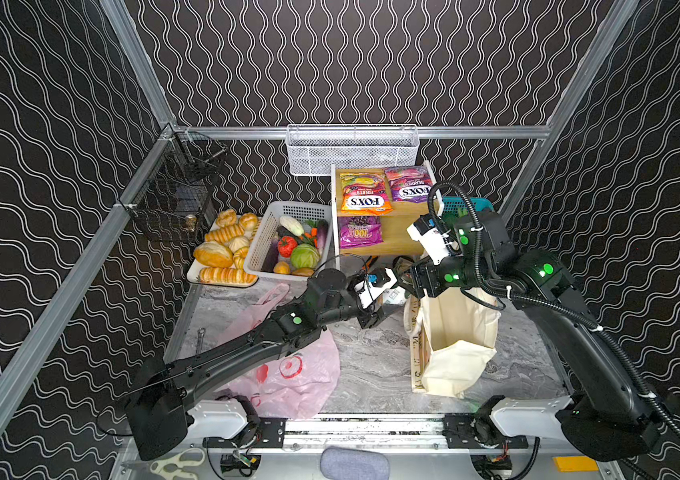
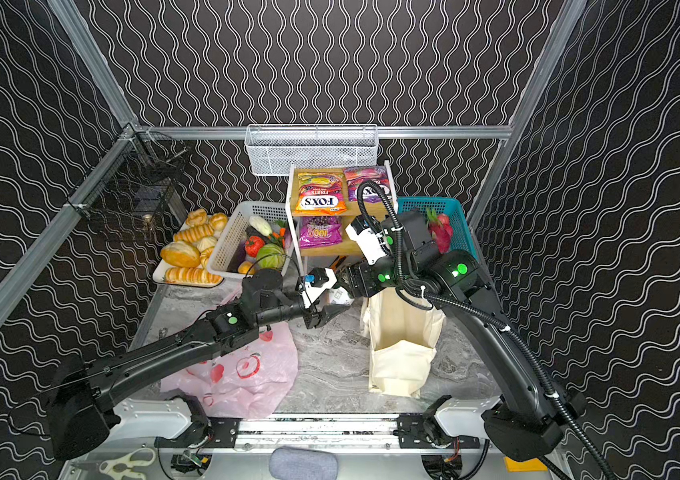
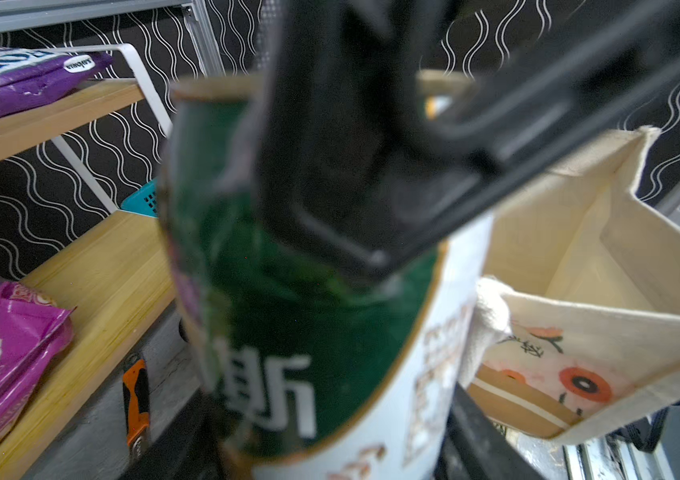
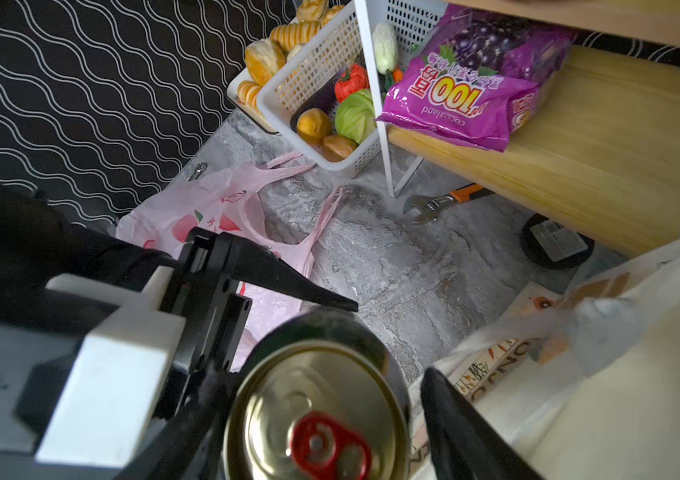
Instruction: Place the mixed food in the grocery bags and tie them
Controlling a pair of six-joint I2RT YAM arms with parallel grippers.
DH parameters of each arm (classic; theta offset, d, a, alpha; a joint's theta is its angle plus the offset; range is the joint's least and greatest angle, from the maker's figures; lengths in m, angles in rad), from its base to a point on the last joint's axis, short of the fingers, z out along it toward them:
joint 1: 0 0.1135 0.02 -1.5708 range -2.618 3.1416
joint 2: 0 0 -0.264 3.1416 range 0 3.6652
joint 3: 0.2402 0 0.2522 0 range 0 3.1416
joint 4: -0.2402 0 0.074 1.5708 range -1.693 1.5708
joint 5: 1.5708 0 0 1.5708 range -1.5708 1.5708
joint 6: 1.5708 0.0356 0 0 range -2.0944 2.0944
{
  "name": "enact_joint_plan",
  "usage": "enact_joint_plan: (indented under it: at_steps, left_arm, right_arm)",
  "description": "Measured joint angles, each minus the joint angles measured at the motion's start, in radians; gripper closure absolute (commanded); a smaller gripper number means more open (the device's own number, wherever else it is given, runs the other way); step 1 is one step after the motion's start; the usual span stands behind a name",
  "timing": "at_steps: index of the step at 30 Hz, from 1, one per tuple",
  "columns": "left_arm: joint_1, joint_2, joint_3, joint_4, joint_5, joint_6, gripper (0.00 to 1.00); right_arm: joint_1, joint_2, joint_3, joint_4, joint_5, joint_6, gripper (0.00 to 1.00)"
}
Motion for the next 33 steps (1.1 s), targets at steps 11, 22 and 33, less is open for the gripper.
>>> enact_joint_plan:
  at_steps: [11,22,33]
  left_arm:
    - [0.0,-0.01,0.005,-0.011,0.007,0.002,0.66]
    - [0.0,-0.022,0.013,0.011,0.01,0.016,0.02]
    - [0.0,0.038,0.126,-0.055,-0.048,-0.145,0.04]
  right_arm:
    - [0.002,0.018,-0.016,-0.034,-0.048,-0.026,0.45]
    - [0.002,-0.047,-0.025,-0.028,0.021,0.005,0.61]
    - [0.0,-0.306,-0.132,0.1,0.433,0.137,0.63]
